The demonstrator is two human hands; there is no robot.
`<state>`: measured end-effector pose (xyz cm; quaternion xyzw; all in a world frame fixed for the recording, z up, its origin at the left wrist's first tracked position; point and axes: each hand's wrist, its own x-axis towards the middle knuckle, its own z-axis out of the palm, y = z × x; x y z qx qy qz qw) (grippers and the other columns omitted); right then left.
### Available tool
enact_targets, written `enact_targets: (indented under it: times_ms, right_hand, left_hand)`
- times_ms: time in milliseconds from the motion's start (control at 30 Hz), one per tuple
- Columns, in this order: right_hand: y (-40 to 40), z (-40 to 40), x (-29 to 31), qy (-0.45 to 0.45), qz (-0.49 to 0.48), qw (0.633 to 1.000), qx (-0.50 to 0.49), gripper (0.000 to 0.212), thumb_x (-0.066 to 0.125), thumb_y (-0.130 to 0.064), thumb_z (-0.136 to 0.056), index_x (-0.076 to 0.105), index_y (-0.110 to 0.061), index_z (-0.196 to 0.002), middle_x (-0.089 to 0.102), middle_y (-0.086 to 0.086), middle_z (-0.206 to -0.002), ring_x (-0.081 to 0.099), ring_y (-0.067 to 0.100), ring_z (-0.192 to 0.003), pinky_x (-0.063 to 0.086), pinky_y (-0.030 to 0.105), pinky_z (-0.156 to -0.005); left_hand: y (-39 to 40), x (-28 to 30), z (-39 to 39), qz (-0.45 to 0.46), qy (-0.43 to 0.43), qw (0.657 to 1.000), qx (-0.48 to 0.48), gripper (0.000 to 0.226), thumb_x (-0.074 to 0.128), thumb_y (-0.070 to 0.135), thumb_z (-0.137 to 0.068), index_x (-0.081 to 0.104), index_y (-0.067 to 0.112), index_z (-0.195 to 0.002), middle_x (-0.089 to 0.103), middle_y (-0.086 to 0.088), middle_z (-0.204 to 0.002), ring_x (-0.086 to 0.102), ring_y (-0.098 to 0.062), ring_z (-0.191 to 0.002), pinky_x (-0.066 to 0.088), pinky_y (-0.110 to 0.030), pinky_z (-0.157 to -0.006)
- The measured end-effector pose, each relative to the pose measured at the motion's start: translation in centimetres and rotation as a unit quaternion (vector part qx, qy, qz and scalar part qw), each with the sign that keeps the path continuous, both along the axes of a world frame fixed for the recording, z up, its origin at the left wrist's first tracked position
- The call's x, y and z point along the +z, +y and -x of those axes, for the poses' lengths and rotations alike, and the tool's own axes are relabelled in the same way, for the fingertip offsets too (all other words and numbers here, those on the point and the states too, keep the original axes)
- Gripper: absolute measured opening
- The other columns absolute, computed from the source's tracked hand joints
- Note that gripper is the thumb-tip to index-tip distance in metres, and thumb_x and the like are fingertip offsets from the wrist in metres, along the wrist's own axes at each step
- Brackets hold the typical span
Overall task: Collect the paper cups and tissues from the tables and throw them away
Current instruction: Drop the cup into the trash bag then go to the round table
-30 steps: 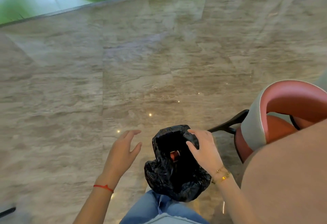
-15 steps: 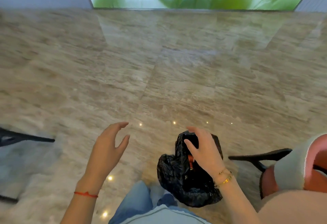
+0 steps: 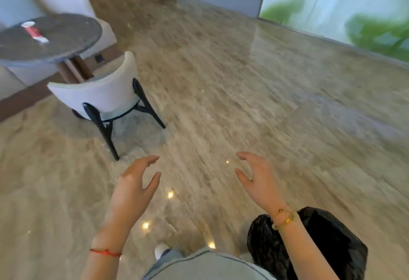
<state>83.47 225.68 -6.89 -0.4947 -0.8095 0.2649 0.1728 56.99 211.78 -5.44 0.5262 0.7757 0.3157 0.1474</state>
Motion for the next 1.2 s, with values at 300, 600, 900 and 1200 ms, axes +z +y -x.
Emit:
enact_targets:
  times_ms: [300, 600, 900, 1200]
  right_hand:
    - [-4.0, 21.7, -0.5, 0.018, 0.008, 0.986, 0.166, 0.04, 0.059, -0.029, -0.092, 0.051, -0.023, -0.13, 0.056, -0.007, -0.123, 0.046, 0.011, -0.119, 0.031, 0.017, -0.096]
    - [-4.3, 37.0, -1.0, 0.005, 0.016, 0.956, 0.293, 0.04, 0.062, -0.028, -0.09, 0.052, -0.022, -0.128, 0.057, -0.008, -0.121, 0.047, 0.008, -0.119, 0.033, 0.014, -0.096]
    - [-0.1, 54.2, -1.8, 0.023, 0.02, 0.93, 0.365, 0.038, 0.061, -0.028, -0.089, 0.053, -0.025, -0.126, 0.057, -0.012, -0.117, 0.048, 0.009, -0.117, 0.037, 0.016, -0.093]
    - [7.5, 74.4, 0.5, 0.04, 0.003, 0.911, 0.411, 0.038, 0.065, -0.022, -0.088, 0.054, -0.02, -0.125, 0.059, -0.005, -0.117, 0.049, 0.012, -0.114, 0.036, 0.021, -0.098]
  left_hand:
    - [-12.0, 0.9, 16.1, 0.022, 0.011, 0.986, 0.163, 0.041, 0.069, 0.017, -0.086, 0.059, 0.023, -0.125, 0.058, 0.016, -0.115, 0.06, -0.003, -0.092, 0.04, -0.013, -0.083]
    - [-17.3, 0.5, 25.2, 0.043, 0.005, 0.948, 0.316, 0.039, 0.068, 0.02, -0.087, 0.059, 0.024, -0.124, 0.057, 0.014, -0.113, 0.06, -0.011, -0.107, 0.039, -0.017, -0.084]
    - [-14.9, 0.0, 38.2, 0.069, 0.001, 0.92, 0.385, 0.039, 0.065, 0.025, -0.089, 0.057, 0.025, -0.127, 0.062, 0.003, -0.123, 0.062, -0.018, -0.109, 0.042, -0.022, -0.084]
    - [-7.9, 2.6, 55.9, 0.035, 0.028, 0.904, 0.425, 0.037, 0.067, 0.025, -0.088, 0.058, 0.025, -0.124, 0.062, 0.002, -0.119, 0.063, -0.015, -0.093, 0.042, -0.023, -0.079]
